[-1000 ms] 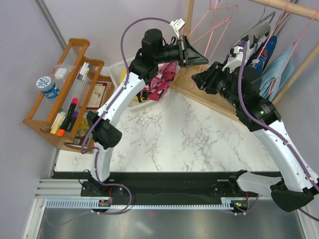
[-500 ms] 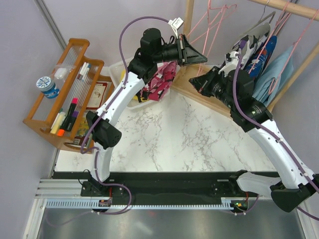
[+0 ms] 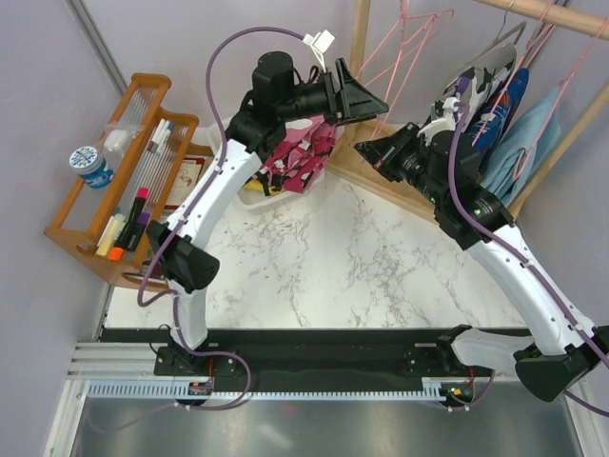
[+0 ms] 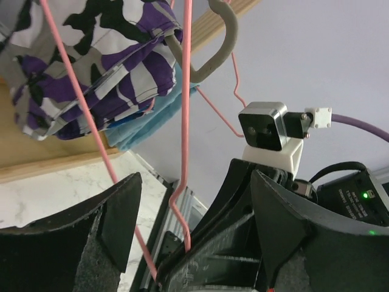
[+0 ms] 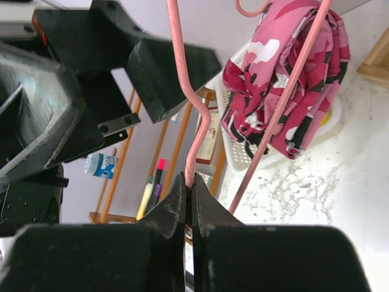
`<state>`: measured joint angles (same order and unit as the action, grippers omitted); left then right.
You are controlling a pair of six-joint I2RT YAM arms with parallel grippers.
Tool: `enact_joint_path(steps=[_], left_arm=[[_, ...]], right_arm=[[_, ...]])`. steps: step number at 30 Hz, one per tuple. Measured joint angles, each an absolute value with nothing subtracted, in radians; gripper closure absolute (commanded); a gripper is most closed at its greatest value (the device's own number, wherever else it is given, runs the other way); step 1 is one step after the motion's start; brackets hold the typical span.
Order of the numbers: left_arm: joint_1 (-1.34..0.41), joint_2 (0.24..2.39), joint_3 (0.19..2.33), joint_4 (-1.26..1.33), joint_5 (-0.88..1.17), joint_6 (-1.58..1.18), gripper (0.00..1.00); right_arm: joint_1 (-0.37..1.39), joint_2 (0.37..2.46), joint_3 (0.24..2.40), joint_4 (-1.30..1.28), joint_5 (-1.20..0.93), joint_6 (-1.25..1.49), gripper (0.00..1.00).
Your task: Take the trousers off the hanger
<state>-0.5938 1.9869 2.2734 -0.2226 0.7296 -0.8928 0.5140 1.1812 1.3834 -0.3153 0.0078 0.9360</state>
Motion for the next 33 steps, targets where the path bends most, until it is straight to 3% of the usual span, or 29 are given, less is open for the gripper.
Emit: enact_joint_path(steps=[5, 14, 24, 33], left_arm=[[-0.560, 1.851, 2.177, -0.298, 0.649, -0.796, 0.21], [-0.533, 1.398, 1.813, -0.367, 0.443, -0.598, 0.21], [-0.535, 0.943, 1.430, -0.373, 0.403, -0.531, 0.23], [-0.535, 0.792, 1.321, -0.474, 0.402, -0.511, 0.23]], right_arm=[[0.514, 1.192, 1.383, -0.284, 0.016, 0.982, 1.00], [0.512, 1.300, 1.433, -0.260, 0.067, 1.073, 1.00], [0.512, 1.410, 1.587, -0.237, 0.163, 1.134, 1.00], [0.512, 1.533, 1.745, -0.226, 0.250, 1.151, 1.00]])
